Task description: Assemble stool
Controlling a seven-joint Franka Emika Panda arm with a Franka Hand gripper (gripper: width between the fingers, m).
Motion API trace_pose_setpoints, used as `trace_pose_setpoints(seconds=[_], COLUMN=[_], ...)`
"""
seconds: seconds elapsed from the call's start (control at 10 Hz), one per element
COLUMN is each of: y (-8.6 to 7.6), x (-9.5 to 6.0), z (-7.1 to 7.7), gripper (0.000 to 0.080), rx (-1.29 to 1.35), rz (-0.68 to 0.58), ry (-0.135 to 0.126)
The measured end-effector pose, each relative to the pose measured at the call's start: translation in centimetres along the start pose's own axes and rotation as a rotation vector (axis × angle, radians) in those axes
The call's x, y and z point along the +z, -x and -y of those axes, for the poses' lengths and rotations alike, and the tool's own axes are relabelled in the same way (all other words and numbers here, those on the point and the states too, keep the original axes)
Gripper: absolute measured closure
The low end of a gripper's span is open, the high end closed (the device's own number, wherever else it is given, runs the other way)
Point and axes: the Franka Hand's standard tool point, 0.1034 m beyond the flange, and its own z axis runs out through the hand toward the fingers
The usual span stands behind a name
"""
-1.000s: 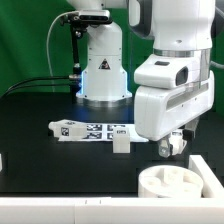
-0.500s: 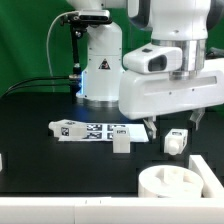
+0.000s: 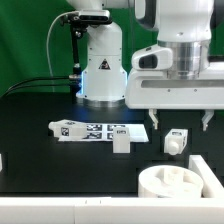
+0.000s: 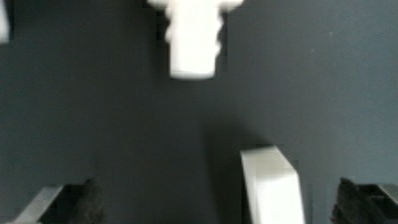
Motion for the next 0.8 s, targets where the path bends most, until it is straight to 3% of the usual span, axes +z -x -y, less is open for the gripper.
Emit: trace_pose_setpoints(seconds=[0.1, 0.3, 0.6, 0.7, 0.8], y=[1.4, 4.5, 4.6, 5.8, 7.2], x=[0.8, 2.9, 3.0, 4.3, 5.4], z=[-0.3, -0.5, -0.2, -0.3, 0.0], gripper=[0.0150, 0.0150, 0.0150, 0.0150, 0.0150], rx=[0.070, 0.238, 0.236, 0.258, 0.243], rz=[0.023, 0.013, 0.024, 0.031, 0.045], ry=[0.009, -0.005, -0.011, -0.016, -0.006])
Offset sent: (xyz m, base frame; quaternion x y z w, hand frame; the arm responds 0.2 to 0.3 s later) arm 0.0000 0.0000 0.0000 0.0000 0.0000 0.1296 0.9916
